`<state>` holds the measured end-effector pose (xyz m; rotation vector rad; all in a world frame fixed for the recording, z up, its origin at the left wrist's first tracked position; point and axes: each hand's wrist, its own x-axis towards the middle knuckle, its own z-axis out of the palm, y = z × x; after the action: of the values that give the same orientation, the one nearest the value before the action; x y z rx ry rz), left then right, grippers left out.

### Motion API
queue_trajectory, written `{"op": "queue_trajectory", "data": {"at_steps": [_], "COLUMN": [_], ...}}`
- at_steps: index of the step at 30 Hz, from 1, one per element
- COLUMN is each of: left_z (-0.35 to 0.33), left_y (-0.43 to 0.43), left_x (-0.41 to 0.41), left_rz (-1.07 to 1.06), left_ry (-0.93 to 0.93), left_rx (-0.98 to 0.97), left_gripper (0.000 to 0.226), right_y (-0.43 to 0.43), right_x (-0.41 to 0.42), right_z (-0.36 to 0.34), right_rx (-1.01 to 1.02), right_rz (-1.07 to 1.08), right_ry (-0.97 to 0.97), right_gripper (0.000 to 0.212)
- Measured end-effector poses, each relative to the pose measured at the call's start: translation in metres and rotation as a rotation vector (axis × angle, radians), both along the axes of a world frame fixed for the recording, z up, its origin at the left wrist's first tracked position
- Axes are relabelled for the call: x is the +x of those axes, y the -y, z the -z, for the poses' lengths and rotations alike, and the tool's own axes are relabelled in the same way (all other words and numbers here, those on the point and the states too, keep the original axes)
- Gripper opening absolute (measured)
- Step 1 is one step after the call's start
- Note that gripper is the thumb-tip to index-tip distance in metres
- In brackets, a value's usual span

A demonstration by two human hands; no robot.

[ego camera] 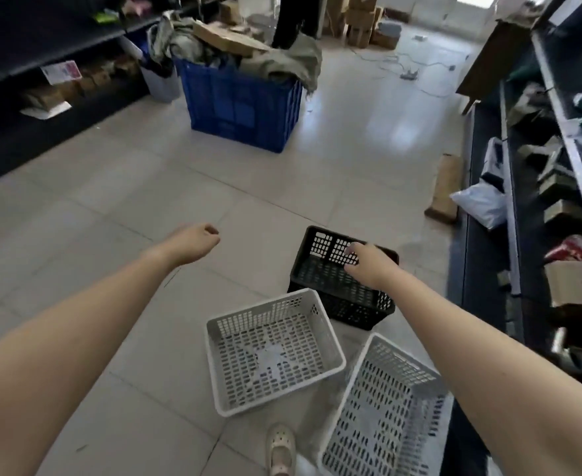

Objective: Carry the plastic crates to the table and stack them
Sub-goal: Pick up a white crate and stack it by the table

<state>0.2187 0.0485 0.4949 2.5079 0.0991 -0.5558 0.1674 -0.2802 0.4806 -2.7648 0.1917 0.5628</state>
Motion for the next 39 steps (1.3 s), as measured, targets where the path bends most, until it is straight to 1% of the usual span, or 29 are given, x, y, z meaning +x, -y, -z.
{"op": "queue_trajectory", "data": {"at_steps": [3, 7, 10, 13, 15, 17, 21, 23, 25, 27, 31, 33, 34, 37, 39], "left_z": [0.094, 0.216, 0.307, 0.397, 0.444, 0.494, 0.58, 0.601, 0.615, 0.623, 0.629, 0.61, 0.599, 0.552, 0.511], "left_y": [-0.003, -0.008, -0.013, -0.018, -0.017, -0.02, -0.041, -0.041, -0.041, -0.046, -0.069, -0.075, -0.078, -0.095, -0.11], "left_x": [0.04, 0.061, 0.064, 0.061, 0.052, 0.039, 0.011, -0.001, -0.009, -0.011, -0.015, -0.012, -0.009, 0.004, 0.017], "left_rz": [-0.079, -0.149, -0.194, -0.243, -0.227, -0.227, -0.31, -0.457, -0.575, -0.624, -0.66, -0.684, -0.697, -0.724, -0.737], "left_ry": [-0.106, -0.206, -0.282, -0.304, -0.312, -0.363, -0.532, -0.615, -0.634, -0.633, -0.657, -0.672, -0.671, -0.63, -0.575], "left_rx": [0.042, 0.074, 0.102, 0.107, 0.148, 0.182, 0.255, 0.154, 0.098, 0.052, -0.037, -0.078, -0.092, -0.14, -0.145], "left_gripper": [0.032, 0.033, 0.03, 0.036, 0.036, 0.036, 0.041, 0.032, 0.026, 0.016, 0.02, 0.009, 0.008, 0.018, 0.019], "right_y": [0.025, 0.047, 0.058, 0.059, 0.059, 0.057, 0.049, 0.046, 0.044, 0.042, 0.046, 0.047, 0.046, 0.034, 0.021], "right_x": [0.049, 0.086, 0.097, 0.101, 0.097, 0.092, 0.081, 0.079, 0.078, 0.079, 0.085, 0.084, 0.083, 0.079, 0.084], "right_z": [0.092, 0.216, 0.31, 0.4, 0.447, 0.496, 0.573, 0.596, 0.607, 0.612, 0.606, 0.597, 0.59, 0.558, 0.525], "right_rx": [0.011, -0.021, -0.082, -0.144, -0.189, -0.199, -0.195, -0.21, -0.227, -0.239, -0.242, -0.24, -0.25, -0.231, -0.198], "right_rz": [0.006, 0.033, 0.039, 0.006, -0.022, -0.011, 0.095, 0.191, 0.273, 0.329, 0.365, 0.371, 0.378, 0.38, 0.392], "right_ry": [-0.072, -0.126, -0.189, -0.252, -0.284, -0.299, -0.365, -0.354, -0.346, -0.342, -0.36, -0.36, -0.353, -0.312, -0.27], "right_gripper": [0.036, 0.029, 0.032, 0.04, 0.048, 0.053, 0.054, 0.05, 0.05, 0.049, 0.036, 0.029, 0.027, 0.021, 0.02]}}
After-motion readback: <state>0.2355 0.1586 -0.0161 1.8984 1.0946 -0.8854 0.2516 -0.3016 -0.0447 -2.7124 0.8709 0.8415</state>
